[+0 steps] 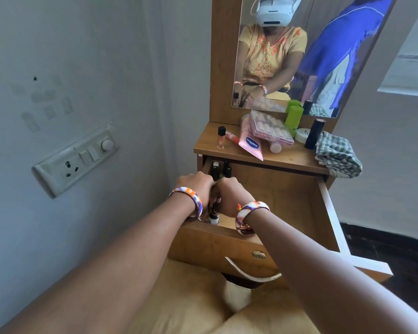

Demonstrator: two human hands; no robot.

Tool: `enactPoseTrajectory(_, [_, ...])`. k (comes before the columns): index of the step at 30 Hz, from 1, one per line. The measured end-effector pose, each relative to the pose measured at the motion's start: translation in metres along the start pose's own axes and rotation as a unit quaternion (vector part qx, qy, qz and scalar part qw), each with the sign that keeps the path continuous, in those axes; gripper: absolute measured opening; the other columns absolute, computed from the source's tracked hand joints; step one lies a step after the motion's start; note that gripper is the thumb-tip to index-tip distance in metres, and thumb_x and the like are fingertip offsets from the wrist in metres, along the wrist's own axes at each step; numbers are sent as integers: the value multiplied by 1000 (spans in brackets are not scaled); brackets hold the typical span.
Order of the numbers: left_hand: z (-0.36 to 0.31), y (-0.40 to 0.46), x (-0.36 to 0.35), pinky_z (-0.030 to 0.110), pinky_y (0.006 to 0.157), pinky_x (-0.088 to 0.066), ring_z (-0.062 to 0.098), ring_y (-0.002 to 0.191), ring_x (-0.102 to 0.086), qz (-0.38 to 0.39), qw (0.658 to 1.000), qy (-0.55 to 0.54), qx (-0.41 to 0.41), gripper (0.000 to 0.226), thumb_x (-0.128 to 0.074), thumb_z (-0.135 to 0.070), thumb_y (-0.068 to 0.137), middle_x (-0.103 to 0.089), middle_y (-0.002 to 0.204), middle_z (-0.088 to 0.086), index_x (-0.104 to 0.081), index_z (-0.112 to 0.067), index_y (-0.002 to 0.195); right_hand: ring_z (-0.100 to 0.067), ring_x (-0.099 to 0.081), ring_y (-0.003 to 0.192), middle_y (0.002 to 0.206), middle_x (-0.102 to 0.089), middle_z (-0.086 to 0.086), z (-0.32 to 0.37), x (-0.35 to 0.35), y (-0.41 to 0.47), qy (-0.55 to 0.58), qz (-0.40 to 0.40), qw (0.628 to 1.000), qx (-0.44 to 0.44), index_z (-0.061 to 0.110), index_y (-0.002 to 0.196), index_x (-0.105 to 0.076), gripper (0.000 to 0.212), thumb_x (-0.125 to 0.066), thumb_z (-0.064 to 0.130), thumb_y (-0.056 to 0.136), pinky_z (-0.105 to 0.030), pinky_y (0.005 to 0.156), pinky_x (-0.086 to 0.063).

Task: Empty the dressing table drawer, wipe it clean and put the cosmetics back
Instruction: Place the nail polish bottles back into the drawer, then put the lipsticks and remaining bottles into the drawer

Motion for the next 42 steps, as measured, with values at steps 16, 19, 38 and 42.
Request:
enactPoseTrajectory(16, [0,0,-8,27,70,-38,26,100,-62,20,999,29,9,23,-52,-16,92,-65,109,8,-61,-16,114,-28,-67,92,101,-68,-14,-2,-7,5,2,22,1000,19,2,108,-66,27,-66,4,81,-36,83,-57])
enactPoseTrajectory(19, [1,1,-9,27,70,-38,26,99,-62,36,999,36,10,24,-53,-17,92,-65,109,8,-60,-15,115,-27,-67,94,103,-69,-12,-4,-6,5,14,28,999,24,4,108,-67,28,-68,5,80,-35,84,-57])
enactPoseTrajectory(38, [6,103,102,39,92,-49,32,111,-56,-125,987,-97,-13,50,-69,-25,81,-57,126,13,-53,-13,127,-31,-61,101,107,-65,-8,-23,138,69,-95,-196,975,-50,15,107,-62,25,-57,20,83,-28,69,-38])
enactPoseTrajectory(42, [1,126,86,38,91,-50,33,107,-59,-70,992,-106,-17,43,-64,-24,85,-60,122,14,-56,-11,125,-28,-59,109,112,-66,-8,-14,124,94,-231,-112,967,0,20,116,-59,32,-55,18,84,-37,98,-37])
Point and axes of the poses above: each hand's wrist, its own y-axis towards the middle knuckle, its own x-axis out of the back of the hand, z = x × y, the point moved 6 cm from there along y, towards the middle knuckle
